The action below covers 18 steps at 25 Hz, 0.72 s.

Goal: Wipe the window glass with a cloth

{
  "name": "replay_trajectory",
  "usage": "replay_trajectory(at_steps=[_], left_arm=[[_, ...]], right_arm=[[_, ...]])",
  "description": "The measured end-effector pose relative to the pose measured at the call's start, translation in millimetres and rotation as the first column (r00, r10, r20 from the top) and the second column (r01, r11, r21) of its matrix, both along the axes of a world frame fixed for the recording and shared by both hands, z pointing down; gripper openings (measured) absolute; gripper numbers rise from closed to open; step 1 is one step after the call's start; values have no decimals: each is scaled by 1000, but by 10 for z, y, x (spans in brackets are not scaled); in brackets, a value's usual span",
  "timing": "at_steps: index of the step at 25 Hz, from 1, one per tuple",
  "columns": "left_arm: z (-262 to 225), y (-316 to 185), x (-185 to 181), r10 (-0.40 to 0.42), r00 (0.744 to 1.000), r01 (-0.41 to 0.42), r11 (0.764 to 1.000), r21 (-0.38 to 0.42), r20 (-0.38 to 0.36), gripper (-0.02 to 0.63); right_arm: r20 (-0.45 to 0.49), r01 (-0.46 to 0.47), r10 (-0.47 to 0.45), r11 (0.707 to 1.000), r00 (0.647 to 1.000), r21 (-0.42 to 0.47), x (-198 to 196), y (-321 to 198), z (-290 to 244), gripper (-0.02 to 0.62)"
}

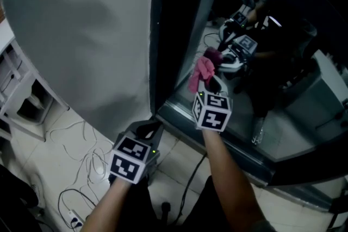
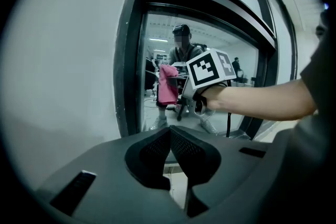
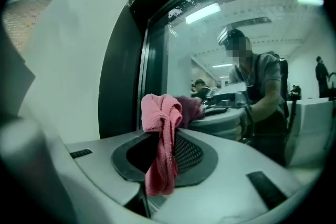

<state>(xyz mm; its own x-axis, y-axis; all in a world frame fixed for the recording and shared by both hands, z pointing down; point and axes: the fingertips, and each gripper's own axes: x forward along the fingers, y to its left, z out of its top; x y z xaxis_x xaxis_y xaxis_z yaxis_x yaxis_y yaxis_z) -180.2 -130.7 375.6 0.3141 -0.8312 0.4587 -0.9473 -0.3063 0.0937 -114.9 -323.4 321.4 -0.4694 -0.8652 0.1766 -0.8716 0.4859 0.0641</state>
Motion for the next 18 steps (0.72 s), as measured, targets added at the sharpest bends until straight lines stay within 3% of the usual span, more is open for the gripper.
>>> replay_trajectory(at_steps=[18], left_arm=[[67, -150, 1333, 214, 977, -214, 977, 1, -9, 2]], right_arm=[[-20, -145, 146, 989, 989, 25, 1567, 394, 29, 63]])
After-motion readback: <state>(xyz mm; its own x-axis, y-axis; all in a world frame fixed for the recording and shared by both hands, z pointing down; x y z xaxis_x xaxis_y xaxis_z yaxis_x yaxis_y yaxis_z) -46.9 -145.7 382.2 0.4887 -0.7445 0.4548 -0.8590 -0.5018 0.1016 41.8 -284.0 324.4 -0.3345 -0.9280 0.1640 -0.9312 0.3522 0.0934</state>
